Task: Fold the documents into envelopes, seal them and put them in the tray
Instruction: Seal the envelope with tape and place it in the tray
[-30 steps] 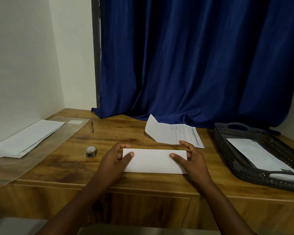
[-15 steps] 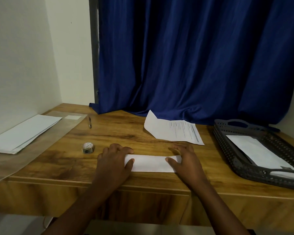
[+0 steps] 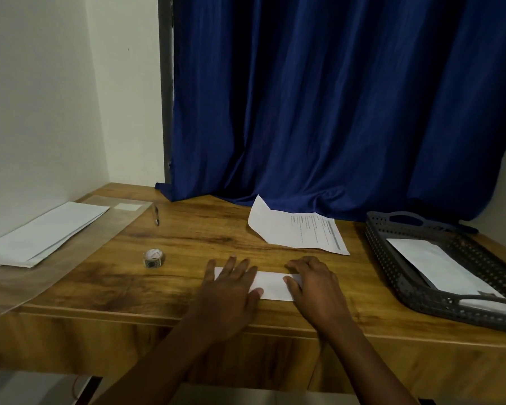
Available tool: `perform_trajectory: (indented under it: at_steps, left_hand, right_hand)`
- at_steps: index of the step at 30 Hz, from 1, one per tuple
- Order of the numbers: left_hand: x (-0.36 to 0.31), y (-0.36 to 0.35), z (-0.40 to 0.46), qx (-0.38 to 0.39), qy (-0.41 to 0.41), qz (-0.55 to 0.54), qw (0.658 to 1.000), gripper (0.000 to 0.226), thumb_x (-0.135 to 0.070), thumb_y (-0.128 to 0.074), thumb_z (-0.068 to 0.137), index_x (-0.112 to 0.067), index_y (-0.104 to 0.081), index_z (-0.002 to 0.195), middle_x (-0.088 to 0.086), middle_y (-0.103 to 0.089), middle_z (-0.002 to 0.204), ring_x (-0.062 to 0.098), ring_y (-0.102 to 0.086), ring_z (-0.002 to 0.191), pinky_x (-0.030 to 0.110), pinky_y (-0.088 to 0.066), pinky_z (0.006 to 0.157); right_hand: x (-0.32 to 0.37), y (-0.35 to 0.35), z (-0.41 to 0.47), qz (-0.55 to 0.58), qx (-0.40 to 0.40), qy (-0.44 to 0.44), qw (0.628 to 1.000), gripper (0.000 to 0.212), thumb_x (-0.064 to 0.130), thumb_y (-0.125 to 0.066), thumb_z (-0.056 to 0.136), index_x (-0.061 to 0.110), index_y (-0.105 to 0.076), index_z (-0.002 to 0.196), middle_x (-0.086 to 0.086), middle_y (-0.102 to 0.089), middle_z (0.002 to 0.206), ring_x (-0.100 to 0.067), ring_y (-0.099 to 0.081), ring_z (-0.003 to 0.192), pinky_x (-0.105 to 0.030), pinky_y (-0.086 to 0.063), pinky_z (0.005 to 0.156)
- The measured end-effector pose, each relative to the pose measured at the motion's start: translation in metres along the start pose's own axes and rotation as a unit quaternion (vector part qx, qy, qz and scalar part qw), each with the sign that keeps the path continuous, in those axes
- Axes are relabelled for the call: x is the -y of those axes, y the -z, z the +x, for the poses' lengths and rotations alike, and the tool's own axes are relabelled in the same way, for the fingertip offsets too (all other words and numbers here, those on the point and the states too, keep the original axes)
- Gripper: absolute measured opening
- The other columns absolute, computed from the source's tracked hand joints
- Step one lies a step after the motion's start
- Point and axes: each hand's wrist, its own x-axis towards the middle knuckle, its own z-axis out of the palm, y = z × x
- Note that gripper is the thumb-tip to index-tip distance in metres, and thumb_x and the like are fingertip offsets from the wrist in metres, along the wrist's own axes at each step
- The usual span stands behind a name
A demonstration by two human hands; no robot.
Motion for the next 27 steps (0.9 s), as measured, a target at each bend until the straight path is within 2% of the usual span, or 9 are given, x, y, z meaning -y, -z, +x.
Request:
perform_trajectory:
  at_steps: [3, 6, 9, 11, 13, 16, 21, 25, 27]
  left_hand:
    - [0.0, -0.007, 0.004, 0.047, -0.01, -0.006, 0.999, 0.107, -0.071, 0.024, 0.068, -0.03, -0.008, 0.161, -0.004, -0.004, 0.17, 0.02, 0.0, 0.157, 0.052, 0.003, 0.124]
    - [0.002, -0.008, 0.007, 0.054, -0.01, 0.003, 0.998, 0.108, -0.071, 0.024, 0.067, -0.029, -0.005, 0.162, -0.004, -0.001, 0.17, 0.02, 0.002, 0.157, 0.052, 0.003, 0.124]
    - [0.001, -0.011, 0.006, 0.047, -0.011, 0.011, 0.999, 0.103, -0.072, 0.024, 0.074, -0.029, -0.006, 0.162, -0.004, -0.002, 0.17, 0.02, 0.001, 0.157, 0.052, 0.002, 0.124]
    - [0.003, -0.012, 0.005, 0.056, -0.029, 0.027, 0.998, 0.097, -0.074, 0.016, 0.079, -0.029, -0.007, 0.162, -0.002, -0.001, 0.17, 0.023, 0.002, 0.157, 0.054, 0.0, 0.124]
    - [0.005, -0.01, 0.004, 0.075, -0.044, 0.038, 0.995, 0.101, -0.068, 0.007, 0.069, -0.029, -0.005, 0.161, 0.0, 0.002, 0.17, 0.025, 0.005, 0.157, 0.054, 0.003, 0.124]
    - [0.005, -0.009, 0.004, 0.073, -0.042, 0.034, 0.996, 0.1, -0.067, 0.008, 0.067, -0.033, -0.002, 0.161, -0.002, 0.004, 0.17, 0.023, 0.007, 0.156, 0.053, 0.003, 0.124]
    - [0.006, -0.011, 0.006, 0.042, -0.014, 0.009, 0.999, 0.098, -0.065, 0.015, 0.072, -0.028, -0.004, 0.162, -0.005, 0.0, 0.17, 0.018, 0.002, 0.157, 0.05, 0.001, 0.124]
    - [0.005, -0.012, 0.007, 0.044, -0.005, 0.009, 0.999, 0.124, -0.081, 0.038, 0.059, -0.027, -0.006, 0.162, -0.004, -0.002, 0.17, 0.018, 0.0, 0.157, 0.05, -0.002, 0.126]
    - [0.005, -0.011, 0.006, 0.045, -0.003, 0.006, 0.999, 0.121, -0.08, 0.034, 0.061, -0.026, -0.005, 0.162, -0.004, -0.001, 0.17, 0.019, 0.001, 0.157, 0.051, -0.002, 0.126]
  right_hand:
    - [0.002, 0.003, -0.001, 0.0, -0.008, 0.007, 1.0, 0.036, 0.043, -0.05, 0.1, 0.031, -0.058, 0.133, 0.003, -0.057, 0.138, -0.014, -0.051, 0.126, -0.037, -0.041, 0.11]
    - [0.011, 0.009, -0.006, -0.005, -0.022, 0.026, 0.999, 0.039, 0.039, -0.04, 0.104, 0.028, -0.055, 0.138, 0.003, -0.054, 0.145, -0.014, -0.045, 0.136, -0.039, -0.03, 0.12]
    - [0.04, 0.014, -0.015, 0.035, 0.038, 0.066, 0.996, 0.047, 0.036, -0.032, 0.106, 0.025, -0.041, 0.151, 0.003, -0.038, 0.16, -0.012, -0.027, 0.149, -0.039, -0.009, 0.126]
    - [0.059, 0.009, -0.02, 0.058, 0.097, 0.106, 0.988, 0.053, 0.04, -0.027, 0.107, 0.024, -0.028, 0.157, 0.003, -0.026, 0.165, -0.011, -0.016, 0.153, -0.04, -0.003, 0.126]
    - [0.07, 0.004, -0.024, 0.099, 0.154, 0.111, 0.977, 0.058, 0.045, -0.024, 0.107, 0.024, -0.018, 0.16, 0.004, -0.018, 0.168, -0.008, -0.01, 0.155, -0.039, -0.002, 0.127]
    - [0.066, 0.001, -0.021, 0.13, 0.196, 0.088, 0.968, 0.064, 0.055, -0.022, 0.105, 0.025, -0.014, 0.161, 0.006, -0.011, 0.169, -0.006, -0.007, 0.155, -0.039, -0.003, 0.127]
    - [0.039, 0.006, -0.017, 0.042, 0.218, 0.064, 0.973, 0.097, 0.082, -0.001, 0.081, 0.028, -0.012, 0.161, 0.006, -0.007, 0.169, -0.013, -0.002, 0.156, -0.044, -0.001, 0.126]
    - [0.016, 0.008, -0.015, -0.007, 0.226, 0.043, 0.973, 0.093, 0.081, -0.007, 0.086, 0.027, -0.005, 0.161, 0.007, -0.001, 0.169, -0.012, 0.001, 0.156, -0.043, -0.001, 0.126]
    - [0.012, 0.009, -0.017, -0.011, 0.226, 0.044, 0.973, 0.093, 0.082, -0.009, 0.087, 0.027, -0.004, 0.162, 0.007, -0.001, 0.169, -0.011, 0.001, 0.156, -0.041, -0.001, 0.126]
